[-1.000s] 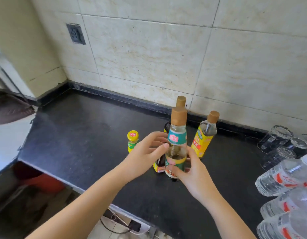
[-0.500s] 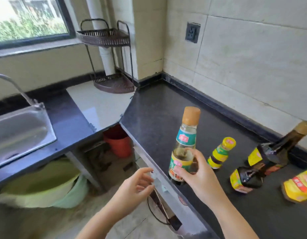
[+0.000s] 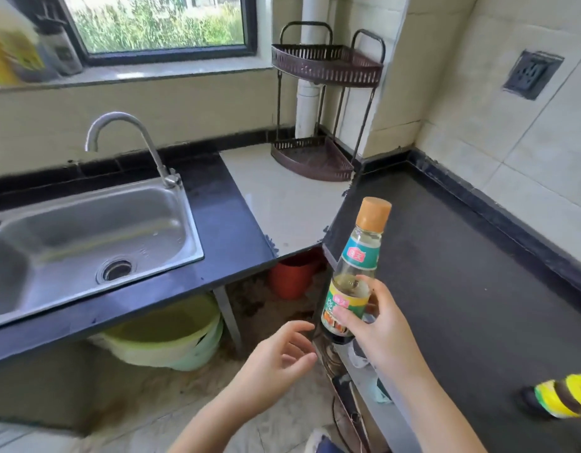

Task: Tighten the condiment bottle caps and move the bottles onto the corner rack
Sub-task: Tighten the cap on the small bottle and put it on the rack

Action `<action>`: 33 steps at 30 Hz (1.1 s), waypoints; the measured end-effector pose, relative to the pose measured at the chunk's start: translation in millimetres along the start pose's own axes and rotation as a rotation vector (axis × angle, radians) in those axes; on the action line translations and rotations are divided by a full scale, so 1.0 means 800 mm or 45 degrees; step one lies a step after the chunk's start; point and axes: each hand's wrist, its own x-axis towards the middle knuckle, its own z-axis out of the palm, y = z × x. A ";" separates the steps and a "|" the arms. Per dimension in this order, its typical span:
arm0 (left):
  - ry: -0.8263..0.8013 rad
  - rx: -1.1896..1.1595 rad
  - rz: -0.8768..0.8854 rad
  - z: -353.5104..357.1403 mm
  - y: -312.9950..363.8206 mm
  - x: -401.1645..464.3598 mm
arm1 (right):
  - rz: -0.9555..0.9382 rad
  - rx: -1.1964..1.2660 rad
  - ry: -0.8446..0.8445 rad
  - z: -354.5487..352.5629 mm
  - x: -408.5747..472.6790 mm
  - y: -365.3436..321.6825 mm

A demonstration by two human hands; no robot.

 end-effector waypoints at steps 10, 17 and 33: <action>0.252 -0.068 -0.086 -0.094 -0.009 0.165 | -0.059 -0.053 -0.140 0.037 0.207 -0.014; 0.311 -0.093 -0.016 -0.155 0.019 0.294 | -0.128 -0.064 -0.151 0.044 0.346 -0.055; 0.256 0.222 0.621 -0.327 0.178 0.607 | -0.390 -0.079 0.276 -0.008 0.596 -0.239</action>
